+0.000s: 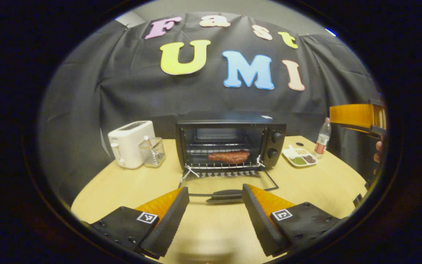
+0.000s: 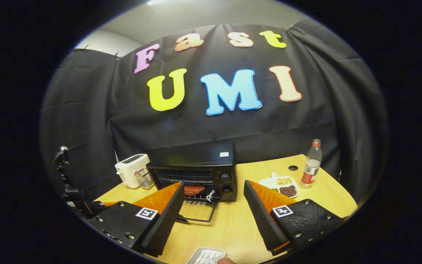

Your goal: Open the electric oven with the left hand, put the food in, and close the electric oven.

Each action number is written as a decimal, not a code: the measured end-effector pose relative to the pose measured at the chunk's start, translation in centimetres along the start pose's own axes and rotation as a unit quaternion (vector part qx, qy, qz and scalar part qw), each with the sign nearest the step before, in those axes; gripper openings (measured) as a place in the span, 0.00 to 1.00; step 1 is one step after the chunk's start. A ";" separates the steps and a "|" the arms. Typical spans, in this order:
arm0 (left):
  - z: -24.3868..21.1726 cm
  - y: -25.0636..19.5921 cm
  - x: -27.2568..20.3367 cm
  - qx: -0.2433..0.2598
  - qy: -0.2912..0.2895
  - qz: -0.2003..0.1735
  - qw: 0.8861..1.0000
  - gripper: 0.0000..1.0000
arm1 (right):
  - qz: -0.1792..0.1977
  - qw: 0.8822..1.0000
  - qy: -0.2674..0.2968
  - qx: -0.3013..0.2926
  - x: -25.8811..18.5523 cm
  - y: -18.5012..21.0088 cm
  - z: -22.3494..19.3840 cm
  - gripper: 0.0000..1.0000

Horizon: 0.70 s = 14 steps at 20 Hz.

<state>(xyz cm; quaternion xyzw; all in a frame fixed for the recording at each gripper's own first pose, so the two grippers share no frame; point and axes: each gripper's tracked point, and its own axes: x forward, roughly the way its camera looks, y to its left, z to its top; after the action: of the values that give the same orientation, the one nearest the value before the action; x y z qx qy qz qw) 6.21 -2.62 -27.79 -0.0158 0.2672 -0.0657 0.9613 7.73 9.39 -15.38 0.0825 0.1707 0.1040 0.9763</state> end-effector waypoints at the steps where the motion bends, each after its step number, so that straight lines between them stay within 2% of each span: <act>1: -1.2 -0.5 0.8 -0.002 0.017 -0.001 1.000 0.97 | -0.013 1.000 0.007 0.001 -0.6 -1.1 -0.3 0.98; 6: -4.8 -2.1 4.3 -0.004 0.072 -0.006 0.997 1.00 | -0.065 0.998 0.007 -0.015 -4.3 -4.3 -0.4 0.98; 14: -9.3 -3.0 8.4 0.008 0.138 -0.010 0.990 0.98 | -0.106 0.994 0.021 -0.018 -7.2 -6.3 -1.3 0.98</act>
<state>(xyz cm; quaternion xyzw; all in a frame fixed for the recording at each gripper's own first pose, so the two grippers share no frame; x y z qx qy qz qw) 8.18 -6.70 -39.83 -0.0010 0.3968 -0.0788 0.9145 1.77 1.82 -15.54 0.0444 0.1973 0.0048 0.9793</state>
